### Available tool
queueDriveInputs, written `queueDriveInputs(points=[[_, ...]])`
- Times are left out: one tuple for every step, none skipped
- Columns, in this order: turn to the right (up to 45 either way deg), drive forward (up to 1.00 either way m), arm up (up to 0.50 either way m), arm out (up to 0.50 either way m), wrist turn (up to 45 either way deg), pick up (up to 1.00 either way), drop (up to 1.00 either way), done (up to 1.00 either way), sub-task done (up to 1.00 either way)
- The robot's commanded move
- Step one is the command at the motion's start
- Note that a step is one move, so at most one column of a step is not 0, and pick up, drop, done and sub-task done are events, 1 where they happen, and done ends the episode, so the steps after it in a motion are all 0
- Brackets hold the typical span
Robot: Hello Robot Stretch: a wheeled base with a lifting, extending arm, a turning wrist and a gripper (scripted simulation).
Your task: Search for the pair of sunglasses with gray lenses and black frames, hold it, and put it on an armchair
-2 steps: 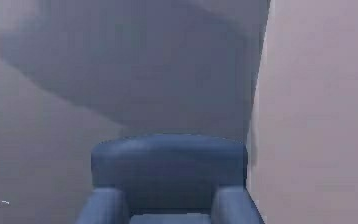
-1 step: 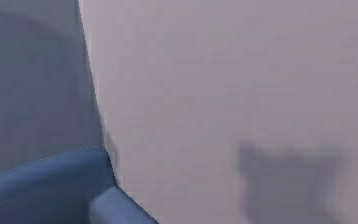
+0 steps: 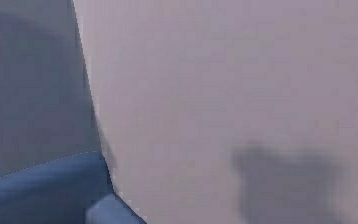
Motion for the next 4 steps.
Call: queueDriveInputs(points=[[-45.0,0.00,0.00,0.00,0.0,0.00,0.00,0.00,0.00],[-36.0,0.00,0.00,0.00,0.0,0.00,0.00,0.00,0.00],[45.0,0.00,0.00,0.00,0.0,0.00,0.00,0.00,0.00],[30.0,0.00,0.00,0.00,0.0,0.00,0.00,0.00,0.00]])
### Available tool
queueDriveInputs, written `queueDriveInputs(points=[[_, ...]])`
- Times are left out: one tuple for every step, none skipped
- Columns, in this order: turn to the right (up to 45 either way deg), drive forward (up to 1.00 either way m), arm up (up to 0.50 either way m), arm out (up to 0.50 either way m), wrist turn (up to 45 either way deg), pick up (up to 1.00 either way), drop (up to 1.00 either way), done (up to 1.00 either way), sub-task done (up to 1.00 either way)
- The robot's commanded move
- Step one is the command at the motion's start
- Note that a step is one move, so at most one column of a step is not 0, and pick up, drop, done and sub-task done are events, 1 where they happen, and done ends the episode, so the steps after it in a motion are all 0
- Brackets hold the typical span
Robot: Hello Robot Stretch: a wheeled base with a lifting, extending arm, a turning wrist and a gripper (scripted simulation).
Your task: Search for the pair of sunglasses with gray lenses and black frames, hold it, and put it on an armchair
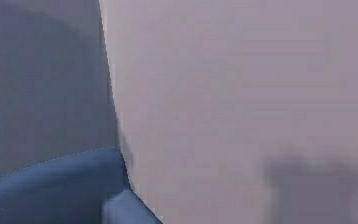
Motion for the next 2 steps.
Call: queueDriveInputs(points=[[-45.0,0.00,0.00,0.00,0.0,0.00,0.00,0.00,0.00],[-21.0,0.00,0.00,0.00,0.0,0.00,0.00,0.00,0.00]])
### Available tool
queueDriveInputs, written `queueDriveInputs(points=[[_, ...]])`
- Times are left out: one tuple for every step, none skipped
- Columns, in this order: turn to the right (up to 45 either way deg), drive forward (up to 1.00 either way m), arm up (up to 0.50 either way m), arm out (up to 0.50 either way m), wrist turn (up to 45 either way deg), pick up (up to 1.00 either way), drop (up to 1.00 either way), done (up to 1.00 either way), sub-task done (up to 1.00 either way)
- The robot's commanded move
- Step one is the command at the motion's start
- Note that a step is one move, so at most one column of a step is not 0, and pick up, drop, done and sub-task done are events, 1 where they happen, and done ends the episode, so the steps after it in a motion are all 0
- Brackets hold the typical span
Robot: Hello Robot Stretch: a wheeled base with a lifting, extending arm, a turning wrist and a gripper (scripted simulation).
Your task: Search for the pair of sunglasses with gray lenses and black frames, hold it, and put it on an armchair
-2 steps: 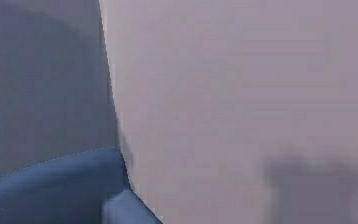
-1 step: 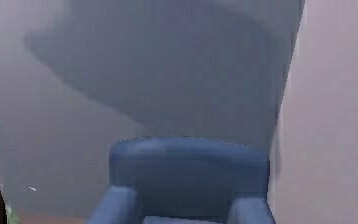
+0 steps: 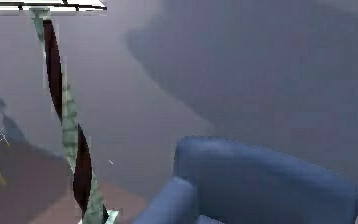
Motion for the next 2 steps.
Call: queueDriveInputs(points=[[45.0,0.00,0.00,0.00,0.0,0.00,0.00,0.00,0.00],[12.0,0.00,0.00,0.00,0.0,0.00,0.00,0.00,0.00]])
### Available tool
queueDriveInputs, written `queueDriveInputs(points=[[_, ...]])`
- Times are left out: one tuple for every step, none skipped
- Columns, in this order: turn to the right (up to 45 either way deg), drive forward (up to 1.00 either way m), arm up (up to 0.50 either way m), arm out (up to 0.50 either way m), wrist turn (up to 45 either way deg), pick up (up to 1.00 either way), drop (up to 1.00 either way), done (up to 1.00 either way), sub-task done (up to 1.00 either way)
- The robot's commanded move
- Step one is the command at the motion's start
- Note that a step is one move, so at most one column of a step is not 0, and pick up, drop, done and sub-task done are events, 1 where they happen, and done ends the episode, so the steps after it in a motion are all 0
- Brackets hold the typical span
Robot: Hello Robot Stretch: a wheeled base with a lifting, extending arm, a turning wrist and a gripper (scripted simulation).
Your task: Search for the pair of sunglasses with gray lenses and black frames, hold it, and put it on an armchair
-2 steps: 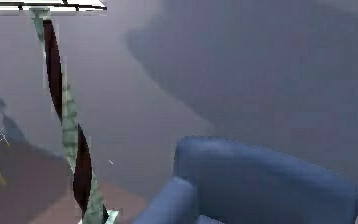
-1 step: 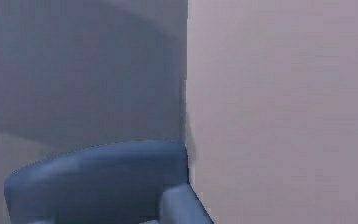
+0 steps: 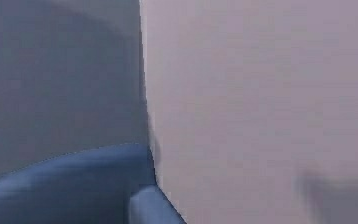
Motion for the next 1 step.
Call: queueDriveInputs(points=[[-45.0,0.00,0.00,0.00,0.0,0.00,0.00,0.00,0.00]])
